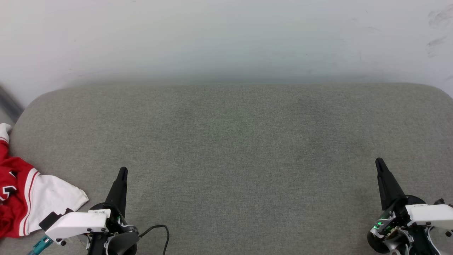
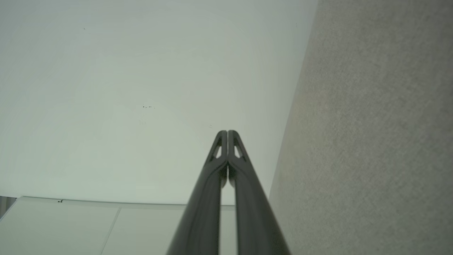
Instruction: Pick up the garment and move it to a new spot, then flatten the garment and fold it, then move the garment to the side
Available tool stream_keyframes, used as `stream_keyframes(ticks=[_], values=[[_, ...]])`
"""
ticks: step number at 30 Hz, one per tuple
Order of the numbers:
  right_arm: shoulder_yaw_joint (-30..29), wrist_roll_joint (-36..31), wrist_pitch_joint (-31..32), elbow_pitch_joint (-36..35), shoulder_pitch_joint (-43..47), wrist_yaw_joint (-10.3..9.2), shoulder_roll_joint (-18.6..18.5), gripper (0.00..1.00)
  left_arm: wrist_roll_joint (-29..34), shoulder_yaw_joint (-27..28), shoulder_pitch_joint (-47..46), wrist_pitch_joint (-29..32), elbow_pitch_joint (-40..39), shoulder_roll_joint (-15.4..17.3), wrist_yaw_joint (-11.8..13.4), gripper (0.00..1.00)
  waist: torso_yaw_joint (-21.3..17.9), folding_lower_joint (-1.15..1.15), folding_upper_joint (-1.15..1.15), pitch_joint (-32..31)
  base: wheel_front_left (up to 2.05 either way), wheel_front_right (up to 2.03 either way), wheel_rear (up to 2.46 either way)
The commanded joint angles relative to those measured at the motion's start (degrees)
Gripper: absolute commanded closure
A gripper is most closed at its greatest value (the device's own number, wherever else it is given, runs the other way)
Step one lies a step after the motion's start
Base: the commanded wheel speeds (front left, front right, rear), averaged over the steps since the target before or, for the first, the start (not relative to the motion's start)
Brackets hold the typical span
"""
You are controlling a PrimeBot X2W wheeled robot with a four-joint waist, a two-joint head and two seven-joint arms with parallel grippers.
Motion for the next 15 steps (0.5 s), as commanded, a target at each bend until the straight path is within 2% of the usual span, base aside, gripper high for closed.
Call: stream_keyframes(ticks=[1,15], values=[[0.00,0.23,0.01,0.06,-0.60,-0.02,0.18,1.00,0.00,0.10,-0.32,0.00,-0.03,0.01,-0.15,1.00,0.00,0.00,0.00,0.00,0.00,0.00,0.00],[-0.01,0.23,0.01,0.06,-0.60,-0.02,0.18,1.00,0.00,0.10,-0.32,0.00,-0.03,0.01,-0.15,1.00,0.00,0.00,0.00,0.00,0.00,0.00,0.00]])
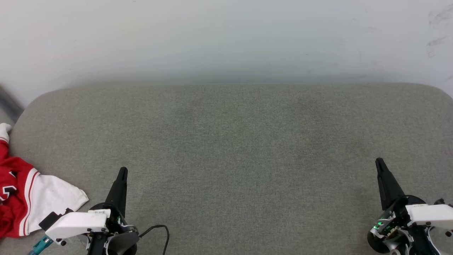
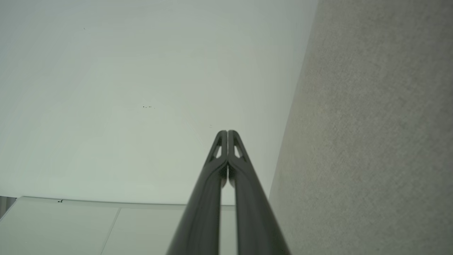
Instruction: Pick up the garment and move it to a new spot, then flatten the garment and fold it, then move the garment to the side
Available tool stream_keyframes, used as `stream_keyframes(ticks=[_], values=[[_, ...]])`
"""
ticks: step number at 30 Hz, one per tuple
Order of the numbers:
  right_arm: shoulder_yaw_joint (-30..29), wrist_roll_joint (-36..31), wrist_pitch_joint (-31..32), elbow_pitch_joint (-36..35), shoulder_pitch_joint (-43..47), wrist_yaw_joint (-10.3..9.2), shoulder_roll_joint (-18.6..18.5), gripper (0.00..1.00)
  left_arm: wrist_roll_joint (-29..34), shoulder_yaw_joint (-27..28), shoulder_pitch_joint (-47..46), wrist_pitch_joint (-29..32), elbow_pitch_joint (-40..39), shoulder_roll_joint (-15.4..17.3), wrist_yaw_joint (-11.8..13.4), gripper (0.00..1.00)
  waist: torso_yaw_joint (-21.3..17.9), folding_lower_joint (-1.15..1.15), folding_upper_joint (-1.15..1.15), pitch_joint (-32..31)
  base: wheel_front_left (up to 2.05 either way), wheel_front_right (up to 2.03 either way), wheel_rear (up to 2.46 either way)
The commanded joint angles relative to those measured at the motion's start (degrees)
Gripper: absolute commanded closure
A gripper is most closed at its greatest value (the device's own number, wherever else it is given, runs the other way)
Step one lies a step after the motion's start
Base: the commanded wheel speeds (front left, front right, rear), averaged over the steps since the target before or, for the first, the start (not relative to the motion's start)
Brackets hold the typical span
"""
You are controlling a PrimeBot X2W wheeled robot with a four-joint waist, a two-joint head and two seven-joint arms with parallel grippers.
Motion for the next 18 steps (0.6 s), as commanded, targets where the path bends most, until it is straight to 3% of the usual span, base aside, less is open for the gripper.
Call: stream_keyframes(ticks=[1,8,9,18], values=[[-0.01,0.23,0.01,0.06,-0.60,-0.02,0.18,1.00,0.00,0.10,-0.32,-0.01,-0.03,0.01,-0.15,1.00,0.00,0.00,0.00,0.00,0.00,0.00,0.00],[-0.01,0.23,0.01,0.06,-0.60,-0.02,0.18,1.00,0.00,0.10,-0.32,-0.01,-0.03,0.01,-0.15,1.00,0.00,0.00,0.00,0.00,0.00,0.00,0.00],[0.00,0.00,0.00,0.00,0.00,0.00,0.00,0.00,0.00,0.00,0.00,-0.01,0.00,0.00,0.00,0.00,0.00,0.00,0.00,0.00,0.00,0.00,0.00],[1.02,-0.42,-1.73,-1.34,1.08,0.00,0.01,0.00,0.46,-2.84,0.19,-2.24,-0.42,-0.03,0.02,0.00,0.00,0.00,0.00,-0.01,0.00,0.00,0.00]])
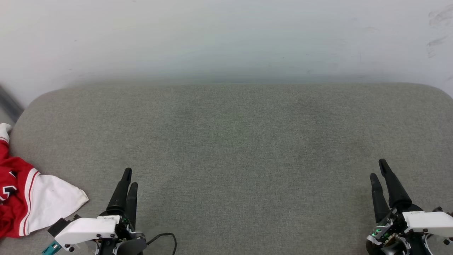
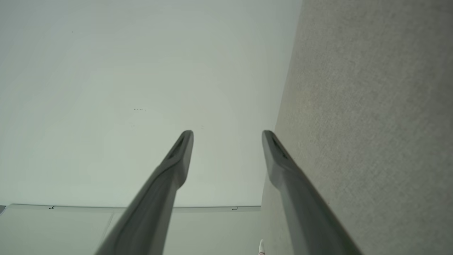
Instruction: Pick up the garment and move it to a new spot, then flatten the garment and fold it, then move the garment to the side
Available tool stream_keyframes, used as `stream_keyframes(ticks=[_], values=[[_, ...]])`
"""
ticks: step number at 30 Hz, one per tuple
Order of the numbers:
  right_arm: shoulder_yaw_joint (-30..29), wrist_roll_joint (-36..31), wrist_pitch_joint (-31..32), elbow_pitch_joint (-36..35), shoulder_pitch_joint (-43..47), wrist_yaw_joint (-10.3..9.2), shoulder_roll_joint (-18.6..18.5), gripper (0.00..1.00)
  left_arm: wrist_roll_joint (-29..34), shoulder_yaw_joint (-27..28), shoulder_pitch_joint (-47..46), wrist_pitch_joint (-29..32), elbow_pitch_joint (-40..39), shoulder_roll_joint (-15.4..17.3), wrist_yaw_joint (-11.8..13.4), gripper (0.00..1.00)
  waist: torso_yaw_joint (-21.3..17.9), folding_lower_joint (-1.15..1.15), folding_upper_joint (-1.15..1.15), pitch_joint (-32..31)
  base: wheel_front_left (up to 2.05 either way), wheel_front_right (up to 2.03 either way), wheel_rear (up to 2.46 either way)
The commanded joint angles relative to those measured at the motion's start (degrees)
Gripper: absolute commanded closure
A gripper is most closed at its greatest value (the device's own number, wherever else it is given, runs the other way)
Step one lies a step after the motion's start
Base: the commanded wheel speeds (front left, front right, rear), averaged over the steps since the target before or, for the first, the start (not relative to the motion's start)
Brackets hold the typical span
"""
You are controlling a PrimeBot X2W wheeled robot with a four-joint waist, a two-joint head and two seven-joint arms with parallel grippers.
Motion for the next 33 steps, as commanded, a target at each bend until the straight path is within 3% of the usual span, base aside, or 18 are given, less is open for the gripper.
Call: stream_keyframes(ticks=[1,12,33], values=[[0.48,-0.46,-0.78,-1.81,-0.64,0.01,-0.09,0.00,0.41,-0.96,-1.26,-0.81,-1.43,0.09,-0.01,0.00,0.00,0.00,0.00,-0.02,0.00,0.00,0.00],[2.01,-4.63,-3.85,-2.99,0.13,0.01,-1.15,0.00,4.84,-3.16,-1.47,-3.47,-3.51,0.11,-0.01,0.00,0.04,0.00,0.00,0.01,0.00,0.00,0.00],[1.80,-33.73,-7.06,-9.64,1.81,0.01,-1.30,0.00,29.58,-7.20,-1.90,-8.22,-7.61,0.15,0.62,0.00,0.18,0.00,0.00,-0.02,0.00,0.00,0.00]])
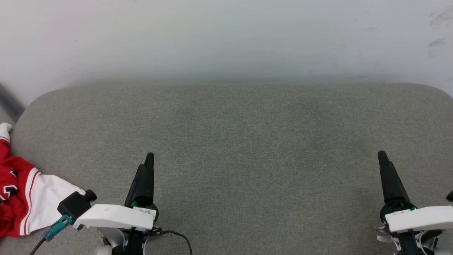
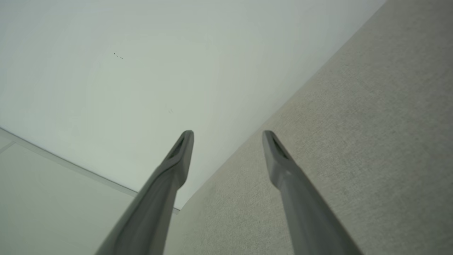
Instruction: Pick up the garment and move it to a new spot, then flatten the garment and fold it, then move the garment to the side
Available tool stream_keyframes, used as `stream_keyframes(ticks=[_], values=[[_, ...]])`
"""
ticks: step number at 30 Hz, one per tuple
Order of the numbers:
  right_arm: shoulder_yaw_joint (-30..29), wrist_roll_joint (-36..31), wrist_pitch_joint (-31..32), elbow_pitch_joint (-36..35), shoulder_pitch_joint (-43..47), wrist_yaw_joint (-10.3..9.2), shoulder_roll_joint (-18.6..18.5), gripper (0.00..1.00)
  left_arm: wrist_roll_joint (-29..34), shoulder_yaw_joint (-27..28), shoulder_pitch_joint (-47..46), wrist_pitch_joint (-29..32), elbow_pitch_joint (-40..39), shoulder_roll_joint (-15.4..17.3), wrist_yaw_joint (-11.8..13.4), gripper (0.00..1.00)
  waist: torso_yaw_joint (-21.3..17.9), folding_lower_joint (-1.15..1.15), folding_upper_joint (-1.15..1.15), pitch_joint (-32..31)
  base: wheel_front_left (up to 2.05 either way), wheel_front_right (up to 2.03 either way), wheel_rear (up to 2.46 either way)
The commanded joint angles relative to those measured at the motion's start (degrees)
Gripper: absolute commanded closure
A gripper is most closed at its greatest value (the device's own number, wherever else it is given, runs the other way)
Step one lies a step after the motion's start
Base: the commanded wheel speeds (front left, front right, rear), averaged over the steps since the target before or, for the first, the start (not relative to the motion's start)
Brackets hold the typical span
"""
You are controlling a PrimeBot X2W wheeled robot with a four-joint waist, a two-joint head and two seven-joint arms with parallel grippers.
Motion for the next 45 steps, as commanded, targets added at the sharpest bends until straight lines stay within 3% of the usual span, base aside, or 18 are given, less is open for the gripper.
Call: stream_keyframes(ticks=[1,12,22,45], values=[[0.03,-2.32,-0.10,-1.55,-0.15,0.01,-0.10,0.00,2.47,-0.57,-1.57,-0.53,-1.20,0.11,0.23,0.00,0.00,0.00,0.00,0.01,0.00,0.00,0.00],[1.14,-15.74,1.33,-4.36,0.72,0.01,-0.63,0.00,17.85,-2.24,-1.16,-2.61,-1.04,0.28,1.27,0.00,0.12,0.00,0.00,0.00,0.00,0.00,0.00],[1.51,-25.26,2.39,-6.31,1.53,0.01,-0.91,0.00,28.23,-3.33,-0.37,-4.35,-1.01,1.10,1.88,0.00,0.40,0.00,0.00,-0.08,0.00,0.00,0.00],[1.54,-41.80,3.82,-10.45,3.68,0.01,-0.82,0.00,44.13,-5.88,-0.53,-7.72,0.33,2.42,4.91,0.00,0.96,0.00,0.00,-0.45,0.00,0.00,0.00]])
